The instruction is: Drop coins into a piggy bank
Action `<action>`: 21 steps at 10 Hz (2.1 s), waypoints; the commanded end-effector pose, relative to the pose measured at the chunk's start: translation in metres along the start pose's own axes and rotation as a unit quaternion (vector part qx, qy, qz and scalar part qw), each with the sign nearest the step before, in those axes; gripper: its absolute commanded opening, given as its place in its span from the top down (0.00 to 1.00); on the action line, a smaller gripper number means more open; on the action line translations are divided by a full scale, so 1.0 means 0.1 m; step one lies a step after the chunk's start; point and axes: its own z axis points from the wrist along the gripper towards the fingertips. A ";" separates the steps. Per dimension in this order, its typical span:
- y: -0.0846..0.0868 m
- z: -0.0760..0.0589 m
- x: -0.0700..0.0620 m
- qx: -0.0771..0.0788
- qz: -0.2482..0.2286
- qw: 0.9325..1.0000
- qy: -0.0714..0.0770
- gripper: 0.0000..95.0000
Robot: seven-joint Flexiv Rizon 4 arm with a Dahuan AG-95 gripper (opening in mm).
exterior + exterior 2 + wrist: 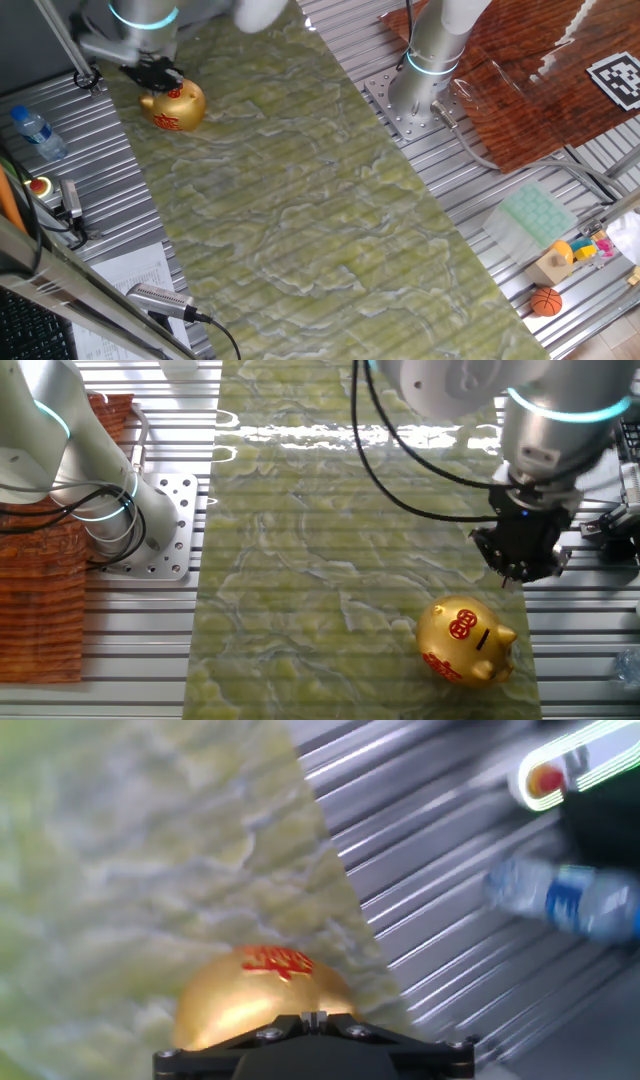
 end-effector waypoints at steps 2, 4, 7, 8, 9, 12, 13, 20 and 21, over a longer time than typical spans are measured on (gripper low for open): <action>0.19 -0.21 0.01 -0.173 0.409 0.894 -0.064 1.00; 0.26 -0.29 0.03 -0.193 0.449 0.870 -0.068 1.00; 0.31 -0.32 0.02 -0.193 0.464 0.862 -0.065 1.00; 0.33 -0.31 -0.01 -0.190 0.463 0.864 -0.059 1.00; 0.34 -0.30 -0.03 -0.192 0.466 0.862 -0.050 1.00; 0.44 -0.28 -0.12 -0.177 0.469 0.864 -0.038 1.00; 0.48 -0.28 -0.14 -0.172 0.471 0.865 -0.035 1.00; 0.57 -0.20 -0.12 -0.167 0.471 0.865 -0.039 1.00; 0.57 -0.19 -0.13 -0.167 0.471 0.865 -0.038 1.00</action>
